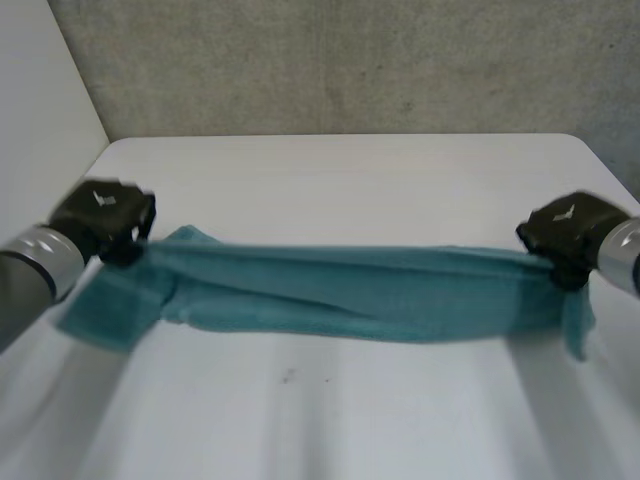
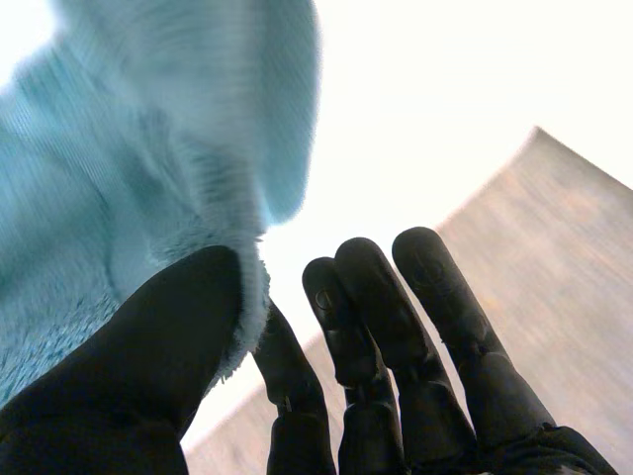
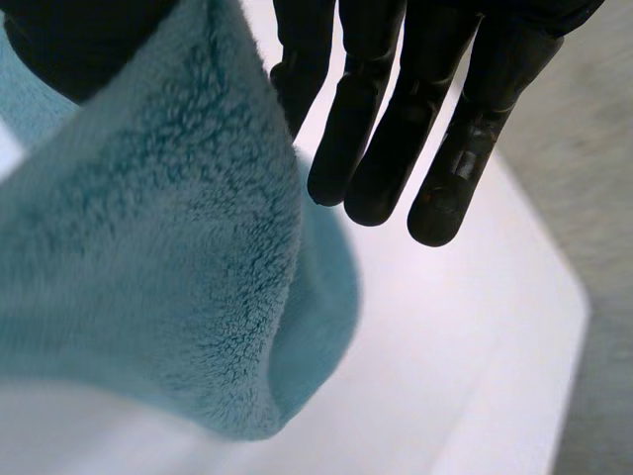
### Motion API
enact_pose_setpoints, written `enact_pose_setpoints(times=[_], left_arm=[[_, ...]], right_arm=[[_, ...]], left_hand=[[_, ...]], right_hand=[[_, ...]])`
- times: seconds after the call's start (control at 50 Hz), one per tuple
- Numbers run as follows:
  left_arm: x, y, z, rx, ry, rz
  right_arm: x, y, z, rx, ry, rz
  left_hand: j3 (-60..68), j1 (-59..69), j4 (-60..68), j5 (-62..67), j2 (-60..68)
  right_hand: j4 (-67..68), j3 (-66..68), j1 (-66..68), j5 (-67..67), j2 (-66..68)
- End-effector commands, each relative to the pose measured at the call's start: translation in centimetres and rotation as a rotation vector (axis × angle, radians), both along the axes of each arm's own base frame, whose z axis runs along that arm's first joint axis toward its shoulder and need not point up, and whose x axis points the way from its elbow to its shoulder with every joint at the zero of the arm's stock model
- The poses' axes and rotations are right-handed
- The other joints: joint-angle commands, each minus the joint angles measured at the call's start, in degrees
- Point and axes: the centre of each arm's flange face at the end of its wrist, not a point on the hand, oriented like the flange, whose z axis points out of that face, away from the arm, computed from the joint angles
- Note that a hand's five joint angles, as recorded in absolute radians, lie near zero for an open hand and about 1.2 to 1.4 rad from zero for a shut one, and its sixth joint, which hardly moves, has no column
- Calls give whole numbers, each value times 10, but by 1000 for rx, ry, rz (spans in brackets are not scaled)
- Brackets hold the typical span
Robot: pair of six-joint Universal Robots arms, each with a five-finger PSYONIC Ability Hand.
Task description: Fold the laundry
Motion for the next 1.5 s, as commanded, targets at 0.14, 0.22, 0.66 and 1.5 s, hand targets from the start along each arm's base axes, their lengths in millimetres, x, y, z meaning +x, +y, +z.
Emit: enact_pose_setpoints(times=[0.14, 0.22, 0.66, 1.5], left_arm=[[-16, -105, 45, -371, -44, 53], [-26, -112, 147, -845, 61, 60], [13, -95, 90, -737, 136, 134], [-1, -25, -63, -216, 67, 50]], right_arm=[[40, -115, 49, -454, -52, -134], [46, -131, 146, -878, -266, -190], [49, -81, 95, -791, -351, -17], [-38, -65, -81, -46, -390, -314]], left_hand=[[116, 141, 115, 153, 112], [116, 141, 115, 153, 112], [116, 141, 115, 153, 112], [116, 141, 115, 153, 112]], right_hand=[[116, 119, 238, 132, 122], [116, 119, 238, 132, 122], [116, 119, 238, 132, 122], [-161, -159, -39, -145, -155]])
